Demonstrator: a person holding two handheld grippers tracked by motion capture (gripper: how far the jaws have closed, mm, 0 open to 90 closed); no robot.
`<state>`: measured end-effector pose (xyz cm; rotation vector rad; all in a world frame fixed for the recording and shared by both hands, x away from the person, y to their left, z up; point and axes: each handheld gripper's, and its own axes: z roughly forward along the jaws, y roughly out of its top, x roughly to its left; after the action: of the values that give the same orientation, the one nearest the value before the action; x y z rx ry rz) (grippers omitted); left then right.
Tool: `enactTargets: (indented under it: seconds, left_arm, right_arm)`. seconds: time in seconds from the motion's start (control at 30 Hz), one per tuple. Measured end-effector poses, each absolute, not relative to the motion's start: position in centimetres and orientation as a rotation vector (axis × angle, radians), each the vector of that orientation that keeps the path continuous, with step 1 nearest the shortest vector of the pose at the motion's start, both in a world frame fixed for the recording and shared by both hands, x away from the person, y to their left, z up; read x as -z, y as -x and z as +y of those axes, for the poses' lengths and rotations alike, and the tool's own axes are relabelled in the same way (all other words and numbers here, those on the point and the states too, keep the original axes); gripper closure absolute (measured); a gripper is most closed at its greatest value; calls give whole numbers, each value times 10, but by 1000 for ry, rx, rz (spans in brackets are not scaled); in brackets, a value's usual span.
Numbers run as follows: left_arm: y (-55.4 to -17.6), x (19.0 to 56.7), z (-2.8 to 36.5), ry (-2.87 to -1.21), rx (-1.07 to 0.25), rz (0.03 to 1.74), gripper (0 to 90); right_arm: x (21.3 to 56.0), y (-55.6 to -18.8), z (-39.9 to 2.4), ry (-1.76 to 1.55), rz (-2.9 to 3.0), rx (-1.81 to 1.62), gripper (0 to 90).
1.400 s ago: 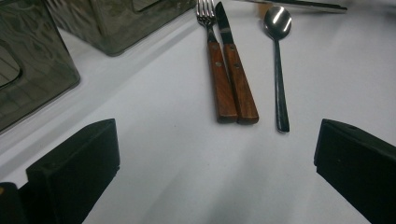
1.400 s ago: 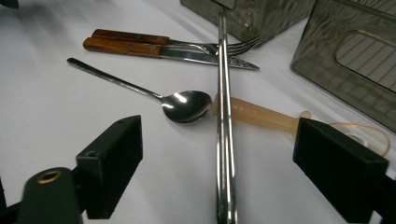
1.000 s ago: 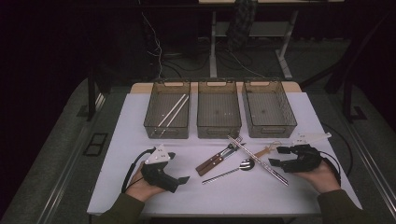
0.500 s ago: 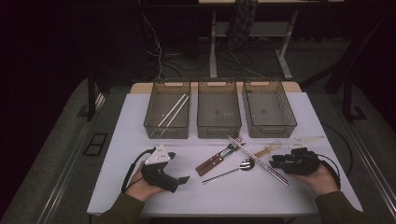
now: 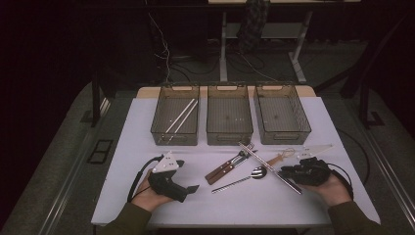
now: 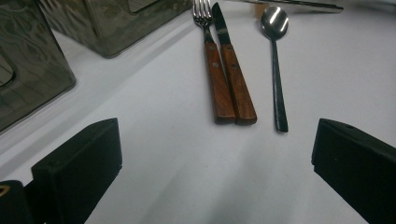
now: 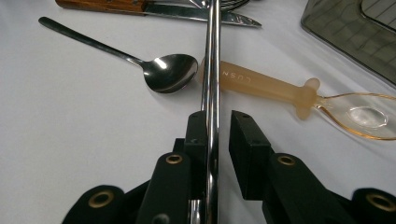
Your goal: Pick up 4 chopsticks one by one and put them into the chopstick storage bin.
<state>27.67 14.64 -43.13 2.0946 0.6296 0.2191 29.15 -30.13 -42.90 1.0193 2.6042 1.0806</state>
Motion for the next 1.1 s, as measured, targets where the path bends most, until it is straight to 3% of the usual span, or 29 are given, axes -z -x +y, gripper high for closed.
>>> enactTargets:
  seconds: [1.1]
  left_arm:
    - [-277, 433, 144, -2110, -211, 629, 6]
  right_arm:
    - [433, -294, -300, -994, 2626, -1011, 786]
